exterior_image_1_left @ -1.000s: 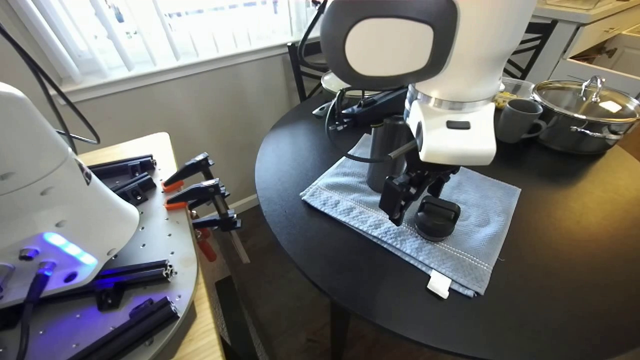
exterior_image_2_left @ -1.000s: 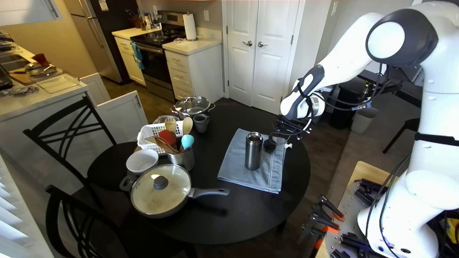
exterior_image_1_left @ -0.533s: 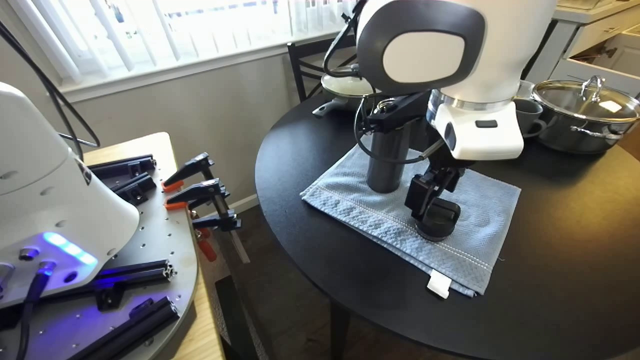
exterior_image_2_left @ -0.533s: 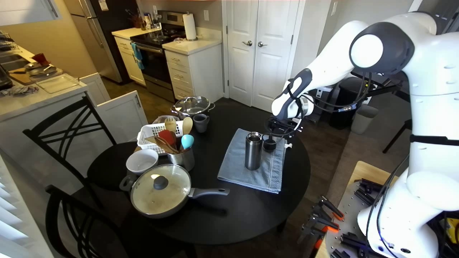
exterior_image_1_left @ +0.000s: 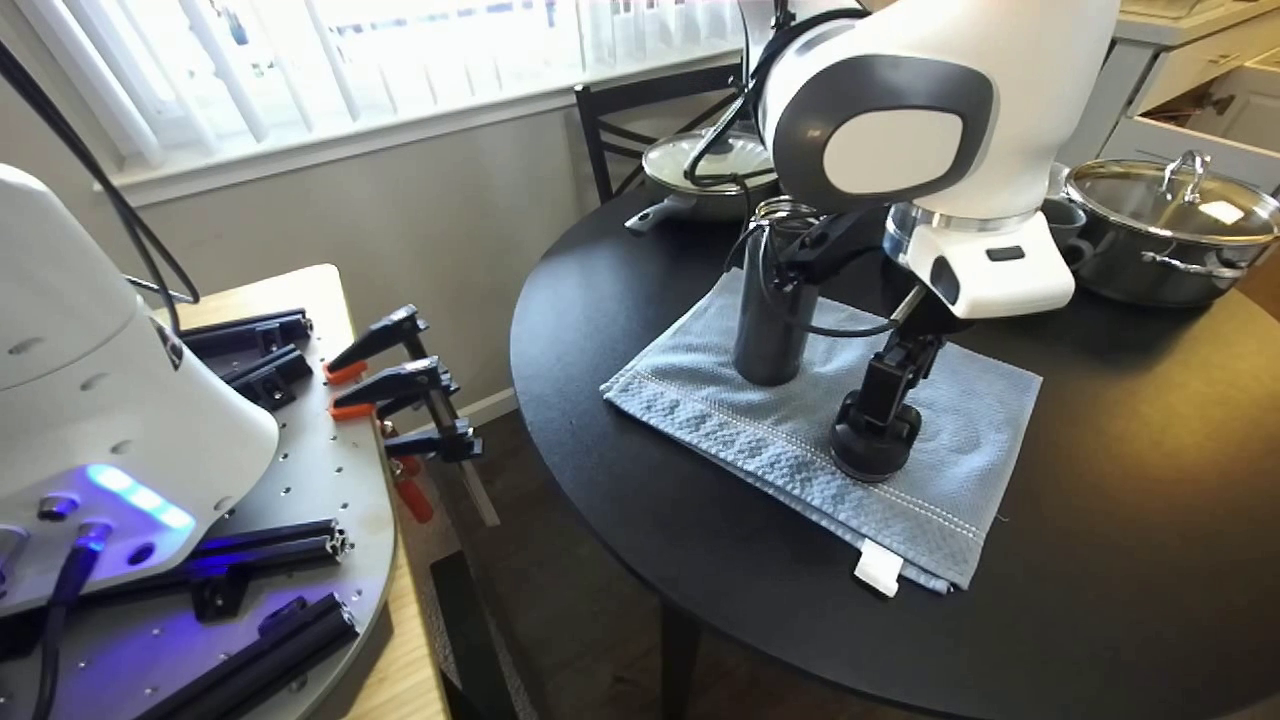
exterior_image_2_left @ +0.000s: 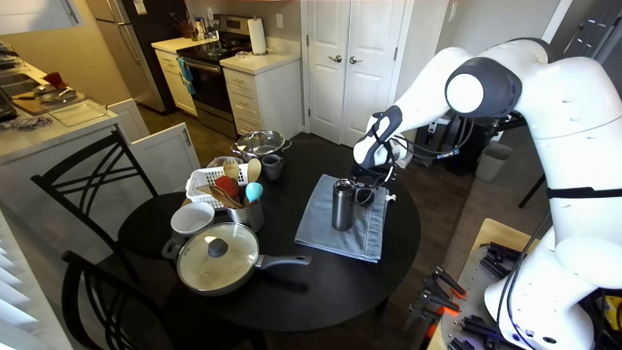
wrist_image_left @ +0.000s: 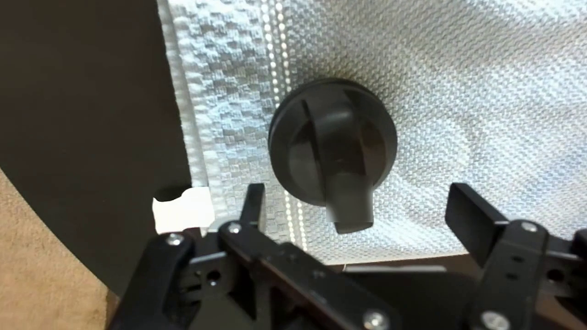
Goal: Put the lid on the bottle
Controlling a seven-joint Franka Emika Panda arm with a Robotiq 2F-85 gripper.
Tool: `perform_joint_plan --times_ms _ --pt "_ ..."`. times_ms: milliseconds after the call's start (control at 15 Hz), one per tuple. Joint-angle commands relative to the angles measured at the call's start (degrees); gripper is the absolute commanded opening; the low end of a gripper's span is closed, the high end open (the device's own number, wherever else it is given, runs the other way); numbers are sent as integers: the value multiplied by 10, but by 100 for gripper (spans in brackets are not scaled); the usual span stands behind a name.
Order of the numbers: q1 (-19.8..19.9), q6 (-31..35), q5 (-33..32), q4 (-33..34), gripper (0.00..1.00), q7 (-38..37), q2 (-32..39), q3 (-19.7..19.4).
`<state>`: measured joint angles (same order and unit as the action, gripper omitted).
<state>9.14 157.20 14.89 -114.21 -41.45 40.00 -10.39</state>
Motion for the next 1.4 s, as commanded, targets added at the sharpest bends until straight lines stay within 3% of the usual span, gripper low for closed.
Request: perform_joint_plan --times_ms 0,67,133,333,467,1133,1200,1333 --pt "3 -14 6 27 95 36 15 -1" --pt "8 -20 9 30 99 42 16 2" --pt "12 -26 12 34 96 49 17 5" --pt "19 -51 18 43 100 65 21 10" --pt "21 -64 19 48 72 72 23 10" --pt "18 -73 17 46 7 84 17 5" --pt "18 -73 17 45 2 84 17 4" --pt "17 -73 17 43 6 84 13 3"
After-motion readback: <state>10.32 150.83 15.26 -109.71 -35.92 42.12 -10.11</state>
